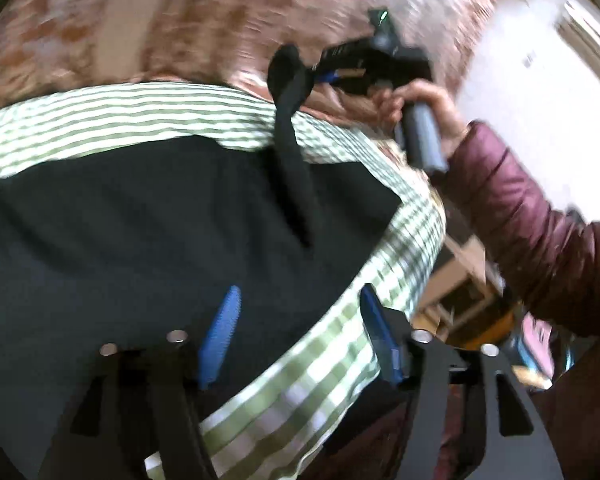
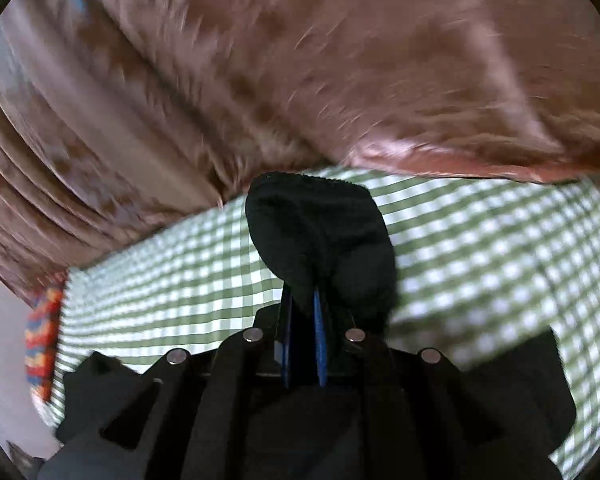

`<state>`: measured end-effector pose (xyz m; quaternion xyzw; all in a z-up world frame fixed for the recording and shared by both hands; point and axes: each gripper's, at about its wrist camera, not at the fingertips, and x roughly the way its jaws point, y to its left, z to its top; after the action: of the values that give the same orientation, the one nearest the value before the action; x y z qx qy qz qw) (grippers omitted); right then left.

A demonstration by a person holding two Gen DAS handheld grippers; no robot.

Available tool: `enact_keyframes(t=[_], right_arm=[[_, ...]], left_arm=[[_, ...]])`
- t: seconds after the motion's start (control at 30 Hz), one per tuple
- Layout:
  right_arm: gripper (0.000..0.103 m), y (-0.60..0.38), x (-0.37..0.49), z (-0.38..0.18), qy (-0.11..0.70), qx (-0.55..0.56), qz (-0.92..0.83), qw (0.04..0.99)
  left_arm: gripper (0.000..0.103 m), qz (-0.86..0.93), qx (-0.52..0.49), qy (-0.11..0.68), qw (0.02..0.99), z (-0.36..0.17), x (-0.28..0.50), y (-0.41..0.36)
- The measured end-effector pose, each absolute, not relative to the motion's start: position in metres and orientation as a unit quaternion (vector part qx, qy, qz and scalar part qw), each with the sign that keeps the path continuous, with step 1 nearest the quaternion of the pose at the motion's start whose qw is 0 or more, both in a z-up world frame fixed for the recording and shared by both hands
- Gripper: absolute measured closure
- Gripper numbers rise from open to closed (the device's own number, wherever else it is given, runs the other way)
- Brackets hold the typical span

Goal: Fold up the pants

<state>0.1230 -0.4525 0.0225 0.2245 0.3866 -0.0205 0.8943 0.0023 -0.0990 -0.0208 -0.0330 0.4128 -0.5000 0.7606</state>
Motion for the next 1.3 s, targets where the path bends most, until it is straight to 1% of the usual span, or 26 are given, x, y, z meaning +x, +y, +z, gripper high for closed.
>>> enact_keyframes(t=[0.07,0.17,0.27,0.3,0.33,0.4,0.43,0.47,0.5,0.53,0.57,0.6,0.63,0.67,0.77,0.83,0.87,0.9,1.03,1.1,1.3], right_arm=[[0.095,-0.475,0.087,0.033,0.359,0.257,-0.025,0.897],[0.095,-0.497,0.039,0.03,0.335,0.297,-0.037,0.894],[0.095,-0.522,-0.008,0.002,0.334,0.337,-0.064,0.878],[0.095,-0.534,-0.022,-0.015,0.343,0.356,-0.077,0.866],[0.095,-0.543,-0.033,-0.032,0.35,0.371,-0.088,0.855],[0.095,-0.555,-0.046,-0.057,0.357,0.398,-0.1,0.839],[0.095,-0.561,-0.054,-0.066,0.357,0.413,-0.099,0.832],[0.095,-0.566,-0.059,-0.076,0.353,0.428,-0.096,0.827],[0.092,-0.568,-0.06,-0.081,0.351,0.434,-0.097,0.824],[0.09,-0.57,-0.062,-0.085,0.349,0.44,-0.095,0.822],[0.087,-0.571,-0.063,-0.088,0.348,0.446,-0.095,0.819],[0.074,-0.574,-0.065,-0.091,0.344,0.456,-0.095,0.815],[0.066,-0.578,-0.067,-0.092,0.339,0.464,-0.094,0.813],[0.062,-0.582,-0.067,-0.092,0.332,0.468,-0.097,0.813],[0.063,-0.593,-0.061,-0.088,0.326,0.468,-0.113,0.814],[0.075,-0.598,-0.054,-0.087,0.331,0.458,-0.124,0.816],[0.089,-0.599,-0.053,-0.086,0.334,0.451,-0.13,0.817],[0.091,-0.6,-0.051,-0.081,0.334,0.446,-0.132,0.82],[0.093,-0.595,-0.055,-0.054,0.318,0.415,-0.124,0.843],[0.093,-0.598,-0.059,-0.05,0.316,0.411,-0.128,0.846],[0.093,-0.61,-0.07,-0.083,0.35,0.423,-0.157,0.821]], left_arm=[[0.04,-0.511,-0.008,0.414,0.753,-0.025,-0.003,-0.118],[0.04,-0.502,0.015,0.427,0.752,-0.037,-0.003,-0.133],[0.04,-0.496,0.03,0.444,0.746,-0.05,-0.004,-0.142],[0.041,-0.494,0.037,0.445,0.746,-0.054,-0.005,-0.143],[0.043,-0.489,0.048,0.443,0.75,-0.058,-0.006,-0.145],[0.063,-0.477,0.062,0.442,0.758,-0.062,-0.006,-0.148],[0.07,-0.469,0.063,0.441,0.762,-0.062,-0.003,-0.147],[0.08,-0.465,0.063,0.442,0.764,-0.062,0.0,-0.146],[0.086,-0.461,0.06,0.445,0.765,-0.064,0.003,-0.144],[0.088,-0.46,0.052,0.449,0.764,-0.065,0.008,-0.142],[0.092,-0.46,0.047,0.449,0.765,-0.065,0.009,-0.141],[0.095,-0.46,0.045,0.449,0.765,-0.066,0.01,-0.141],[0.097,-0.46,0.043,0.448,0.766,-0.065,0.01,-0.141],[0.099,-0.46,0.042,0.447,0.766,-0.065,0.009,-0.141],[0.1,-0.469,0.043,0.439,0.765,-0.059,0.007,-0.139],[0.1,-0.476,0.034,0.434,0.764,-0.052,0.007,-0.136],[0.1,-0.481,0.027,0.43,0.763,-0.048,0.008,-0.133],[0.1,-0.487,0.016,0.425,0.763,-0.042,0.008,-0.129],[0.1,-0.514,-0.013,0.408,0.755,-0.022,0.007,-0.116],[0.1,-0.526,-0.024,0.409,0.746,-0.021,0.006,-0.113],[0.1,-0.53,-0.024,0.445,0.722,-0.051,0.0,-0.124]])
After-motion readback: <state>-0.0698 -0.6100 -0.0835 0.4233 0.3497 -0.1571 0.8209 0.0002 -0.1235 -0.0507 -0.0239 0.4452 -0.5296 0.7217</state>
